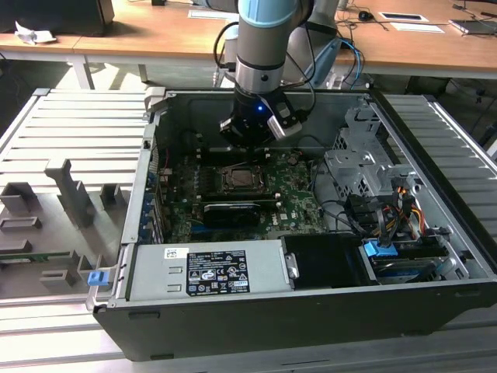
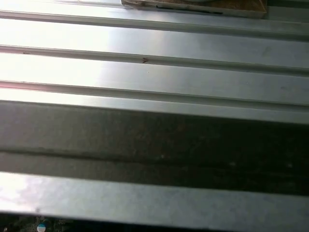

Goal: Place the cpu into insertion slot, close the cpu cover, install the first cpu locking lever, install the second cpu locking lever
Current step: 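Install the first cpu locking lever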

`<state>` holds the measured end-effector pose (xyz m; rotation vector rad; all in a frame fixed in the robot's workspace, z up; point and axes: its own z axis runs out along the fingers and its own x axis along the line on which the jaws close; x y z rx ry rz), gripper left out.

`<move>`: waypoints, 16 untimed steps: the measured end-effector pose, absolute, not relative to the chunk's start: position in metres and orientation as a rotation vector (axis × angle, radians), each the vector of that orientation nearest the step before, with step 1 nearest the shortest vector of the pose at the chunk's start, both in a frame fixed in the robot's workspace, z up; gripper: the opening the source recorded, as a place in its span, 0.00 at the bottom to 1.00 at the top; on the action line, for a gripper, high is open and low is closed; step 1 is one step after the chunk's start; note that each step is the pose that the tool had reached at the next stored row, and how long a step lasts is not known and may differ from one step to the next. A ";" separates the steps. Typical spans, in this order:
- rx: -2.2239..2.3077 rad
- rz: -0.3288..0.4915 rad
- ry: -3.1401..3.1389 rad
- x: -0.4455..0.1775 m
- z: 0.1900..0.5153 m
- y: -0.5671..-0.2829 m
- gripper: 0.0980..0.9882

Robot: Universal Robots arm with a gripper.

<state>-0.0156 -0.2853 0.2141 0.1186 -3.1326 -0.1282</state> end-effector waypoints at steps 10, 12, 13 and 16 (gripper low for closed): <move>0.119 -0.128 -3.133 -0.015 0.205 -0.285 0.01; 0.119 -0.128 -3.132 -0.015 0.204 -0.285 0.01; 0.119 -0.128 -3.132 -0.015 0.204 -0.285 0.01; 0.119 -0.128 -3.133 -0.015 0.204 -0.285 0.01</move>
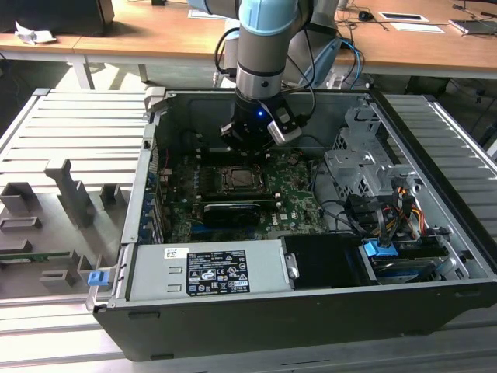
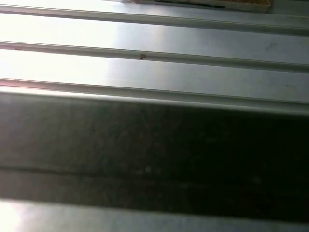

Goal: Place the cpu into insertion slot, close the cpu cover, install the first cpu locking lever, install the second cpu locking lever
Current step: 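Install the first cpu locking lever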

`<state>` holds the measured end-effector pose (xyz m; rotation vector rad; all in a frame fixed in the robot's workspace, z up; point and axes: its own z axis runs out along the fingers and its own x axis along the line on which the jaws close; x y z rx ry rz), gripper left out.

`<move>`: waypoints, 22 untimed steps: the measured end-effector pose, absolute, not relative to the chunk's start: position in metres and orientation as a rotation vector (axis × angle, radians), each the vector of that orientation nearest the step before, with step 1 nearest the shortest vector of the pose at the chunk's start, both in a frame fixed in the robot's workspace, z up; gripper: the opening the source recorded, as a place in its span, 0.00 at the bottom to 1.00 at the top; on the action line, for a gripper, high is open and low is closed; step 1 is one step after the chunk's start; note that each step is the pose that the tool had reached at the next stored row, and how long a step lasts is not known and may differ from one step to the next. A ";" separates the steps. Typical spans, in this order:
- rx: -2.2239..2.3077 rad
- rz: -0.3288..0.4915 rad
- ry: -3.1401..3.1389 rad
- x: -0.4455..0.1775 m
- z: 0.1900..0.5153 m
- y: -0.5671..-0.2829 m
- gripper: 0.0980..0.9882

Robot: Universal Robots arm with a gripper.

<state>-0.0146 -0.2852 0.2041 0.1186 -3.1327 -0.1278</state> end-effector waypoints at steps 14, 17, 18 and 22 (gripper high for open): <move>0.119 -0.116 -3.133 -0.013 0.204 -0.285 0.01; 0.118 -0.112 -3.133 -0.013 0.204 -0.285 0.01; 0.119 -0.110 -3.133 -0.013 0.204 -0.285 0.01; 0.119 -0.104 -3.133 -0.013 0.204 -0.285 0.01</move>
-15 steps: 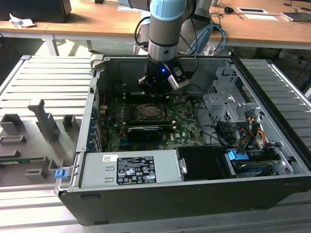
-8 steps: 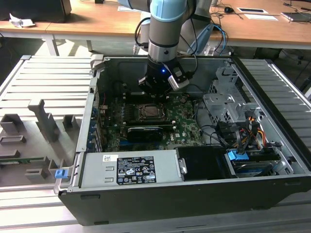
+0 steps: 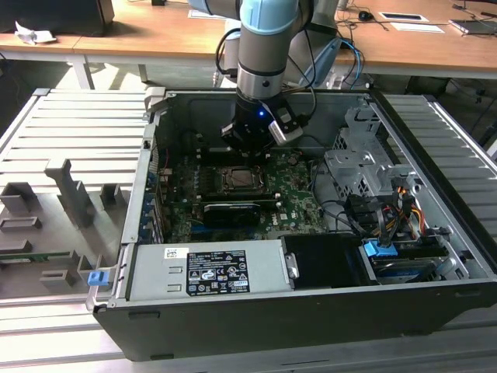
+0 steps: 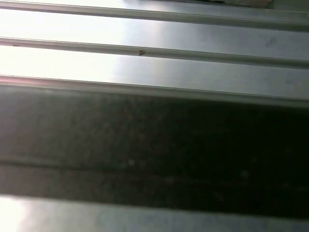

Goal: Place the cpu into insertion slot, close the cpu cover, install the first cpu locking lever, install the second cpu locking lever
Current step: 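Install the first cpu locking lever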

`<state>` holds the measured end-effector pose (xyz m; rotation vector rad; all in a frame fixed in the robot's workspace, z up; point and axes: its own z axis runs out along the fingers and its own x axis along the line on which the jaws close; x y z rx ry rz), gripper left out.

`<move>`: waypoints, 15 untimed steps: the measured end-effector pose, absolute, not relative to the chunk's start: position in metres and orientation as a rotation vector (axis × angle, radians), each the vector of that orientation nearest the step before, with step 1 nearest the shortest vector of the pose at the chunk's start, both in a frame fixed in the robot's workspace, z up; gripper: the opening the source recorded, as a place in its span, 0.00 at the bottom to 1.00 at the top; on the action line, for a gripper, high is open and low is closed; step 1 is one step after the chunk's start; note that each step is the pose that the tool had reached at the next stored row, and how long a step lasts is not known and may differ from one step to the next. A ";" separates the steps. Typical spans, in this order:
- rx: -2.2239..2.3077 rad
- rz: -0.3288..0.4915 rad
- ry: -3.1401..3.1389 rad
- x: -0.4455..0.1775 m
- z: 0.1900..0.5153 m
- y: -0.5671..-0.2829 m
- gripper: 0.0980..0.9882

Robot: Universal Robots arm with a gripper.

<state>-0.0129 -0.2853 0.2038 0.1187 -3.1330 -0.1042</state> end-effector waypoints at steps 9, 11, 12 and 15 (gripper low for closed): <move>0.119 -0.102 -3.133 -0.013 0.201 -0.286 0.01; 0.119 -0.102 -3.133 -0.013 0.201 -0.286 0.01; 0.118 -0.103 -3.133 -0.013 0.201 -0.286 0.01; 0.119 -0.109 -3.133 -0.013 0.201 -0.286 0.01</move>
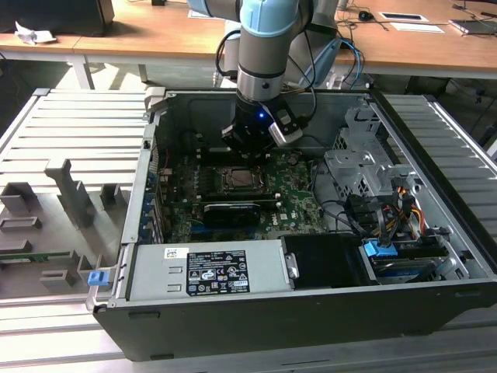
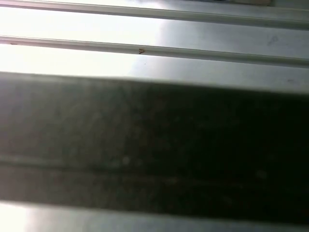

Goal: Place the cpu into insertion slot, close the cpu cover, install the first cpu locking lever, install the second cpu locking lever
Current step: 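Install the first cpu locking lever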

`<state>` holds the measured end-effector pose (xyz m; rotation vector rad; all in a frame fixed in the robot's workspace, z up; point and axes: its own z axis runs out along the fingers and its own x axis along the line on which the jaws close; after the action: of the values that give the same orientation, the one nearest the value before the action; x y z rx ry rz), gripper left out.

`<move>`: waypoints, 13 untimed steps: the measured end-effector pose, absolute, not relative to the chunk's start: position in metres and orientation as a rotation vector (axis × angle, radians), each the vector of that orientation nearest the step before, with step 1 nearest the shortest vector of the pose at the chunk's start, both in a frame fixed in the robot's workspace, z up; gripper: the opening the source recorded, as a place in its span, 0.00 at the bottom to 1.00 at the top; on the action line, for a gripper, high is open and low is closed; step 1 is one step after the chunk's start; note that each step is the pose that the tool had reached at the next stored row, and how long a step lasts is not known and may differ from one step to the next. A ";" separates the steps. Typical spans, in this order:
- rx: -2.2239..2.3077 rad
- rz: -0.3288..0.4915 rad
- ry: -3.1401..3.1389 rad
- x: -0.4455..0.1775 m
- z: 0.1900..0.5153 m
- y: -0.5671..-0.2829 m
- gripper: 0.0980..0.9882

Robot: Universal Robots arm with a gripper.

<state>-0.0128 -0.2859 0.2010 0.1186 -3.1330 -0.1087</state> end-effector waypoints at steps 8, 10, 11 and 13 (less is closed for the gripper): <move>0.119 -0.108 -3.133 -0.013 0.214 -0.286 0.01; 0.119 -0.108 -3.133 -0.013 0.214 -0.287 0.01; 0.119 -0.108 -3.133 -0.013 0.214 -0.287 0.01; 0.119 -0.108 -3.133 -0.013 0.214 -0.289 0.01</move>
<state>-0.0128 -0.2887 0.2140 0.1186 -3.1329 -0.1081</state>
